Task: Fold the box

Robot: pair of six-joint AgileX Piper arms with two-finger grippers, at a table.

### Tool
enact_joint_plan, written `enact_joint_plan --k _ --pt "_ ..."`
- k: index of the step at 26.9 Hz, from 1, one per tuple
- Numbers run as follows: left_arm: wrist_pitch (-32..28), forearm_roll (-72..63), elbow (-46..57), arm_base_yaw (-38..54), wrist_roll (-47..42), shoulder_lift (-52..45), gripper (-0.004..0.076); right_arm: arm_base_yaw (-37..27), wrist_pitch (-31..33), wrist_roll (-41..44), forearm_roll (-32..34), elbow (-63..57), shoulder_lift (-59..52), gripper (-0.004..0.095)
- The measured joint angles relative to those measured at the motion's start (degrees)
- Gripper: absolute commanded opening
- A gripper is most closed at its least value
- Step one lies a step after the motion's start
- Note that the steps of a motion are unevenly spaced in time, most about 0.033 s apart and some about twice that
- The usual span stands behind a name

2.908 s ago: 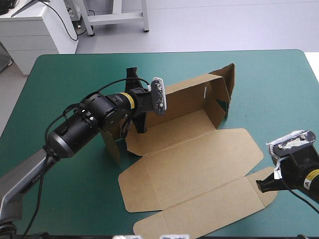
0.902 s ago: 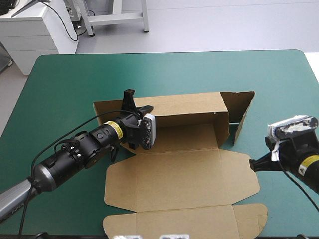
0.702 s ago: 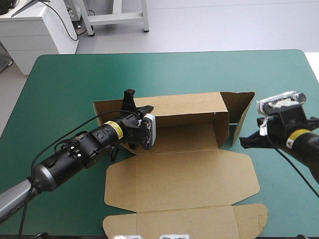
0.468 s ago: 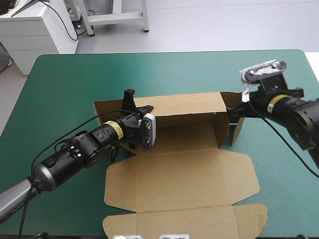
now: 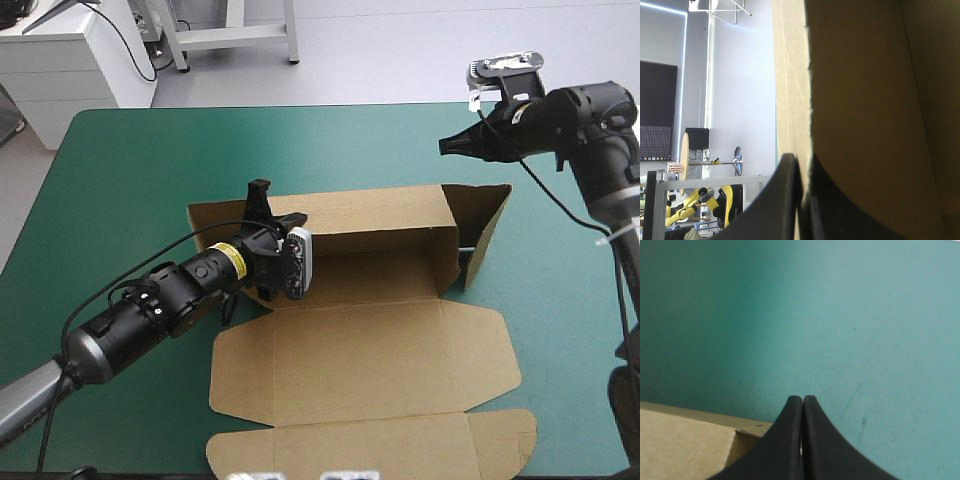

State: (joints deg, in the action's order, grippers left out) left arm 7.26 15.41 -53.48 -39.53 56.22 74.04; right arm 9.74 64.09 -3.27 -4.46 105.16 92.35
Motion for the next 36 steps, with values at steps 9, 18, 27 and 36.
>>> enact_joint_plan --k 9,18,27,36 --pt "0.5 0.0 0.0 4.0 -5.1 0.0 -0.0008 -0.9 2.5 -1.0 -2.7 3.1 9.4 -0.0021" --pt "0.9 0.1 -0.2 4.5 -5.5 0.0 -0.0008 -1.0 0.0 -2.5 -5.1 3.3 13.1 -0.0021" --pt "1.0 2.5 -0.2 4.5 -5.7 0.0 -0.0008 -1.5 5.7 -4.7 -7.2 3.6 14.2 -0.0021" --pt "0.4 3.9 -0.5 4.6 -5.7 2.0 -0.0008 -1.5 7.1 -5.8 -9.4 3.3 11.5 -0.0021"
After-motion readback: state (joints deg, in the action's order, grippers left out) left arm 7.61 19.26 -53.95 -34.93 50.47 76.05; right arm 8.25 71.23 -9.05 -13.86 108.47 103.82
